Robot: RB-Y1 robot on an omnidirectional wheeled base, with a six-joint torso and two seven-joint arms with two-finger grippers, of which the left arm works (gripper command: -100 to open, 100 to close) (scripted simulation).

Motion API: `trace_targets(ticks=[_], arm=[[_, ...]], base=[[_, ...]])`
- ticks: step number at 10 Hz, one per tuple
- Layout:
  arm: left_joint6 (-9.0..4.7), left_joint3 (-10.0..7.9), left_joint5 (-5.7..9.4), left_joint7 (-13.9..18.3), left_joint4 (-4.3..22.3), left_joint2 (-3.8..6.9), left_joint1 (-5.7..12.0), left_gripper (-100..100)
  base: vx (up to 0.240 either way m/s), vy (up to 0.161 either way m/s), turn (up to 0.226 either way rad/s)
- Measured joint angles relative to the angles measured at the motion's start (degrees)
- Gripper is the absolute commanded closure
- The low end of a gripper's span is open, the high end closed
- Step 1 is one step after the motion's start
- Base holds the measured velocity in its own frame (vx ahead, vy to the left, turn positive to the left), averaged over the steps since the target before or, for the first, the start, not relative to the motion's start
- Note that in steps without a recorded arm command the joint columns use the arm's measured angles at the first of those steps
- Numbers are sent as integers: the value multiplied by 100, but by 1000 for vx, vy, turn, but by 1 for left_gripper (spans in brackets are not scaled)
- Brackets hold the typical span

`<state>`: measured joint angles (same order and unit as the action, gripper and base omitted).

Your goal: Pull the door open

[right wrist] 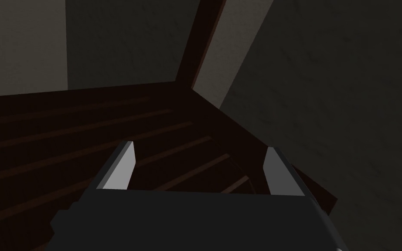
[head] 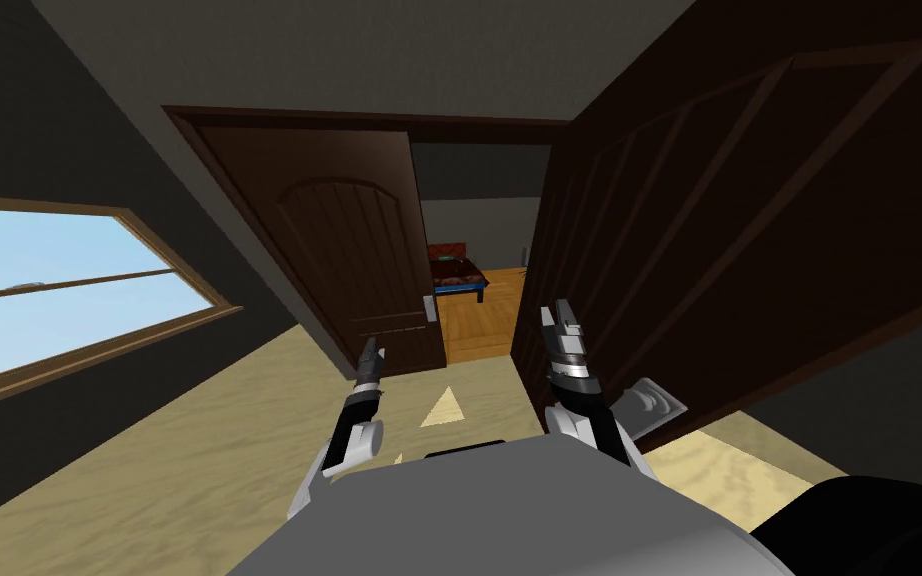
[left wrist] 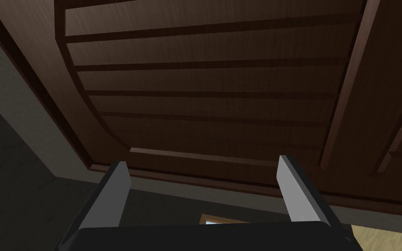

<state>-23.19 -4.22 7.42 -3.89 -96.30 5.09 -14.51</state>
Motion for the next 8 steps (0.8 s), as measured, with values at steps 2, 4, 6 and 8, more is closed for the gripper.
trace_targets(ticks=[2, 4, 6, 8], arm=[[52, -29, 81, -49, 278, 7, 138, -100], [197, -51, 196, -163, 564, -34, 277, -100], [332, -87, 287, -241, 801, -45, 427, -100], [390, -115, 399, -301, 1181, -40, 600, -100]], base=[[144, -19, -135], [194, -17, -158], [149, -24, -135], [196, -7, -140]])
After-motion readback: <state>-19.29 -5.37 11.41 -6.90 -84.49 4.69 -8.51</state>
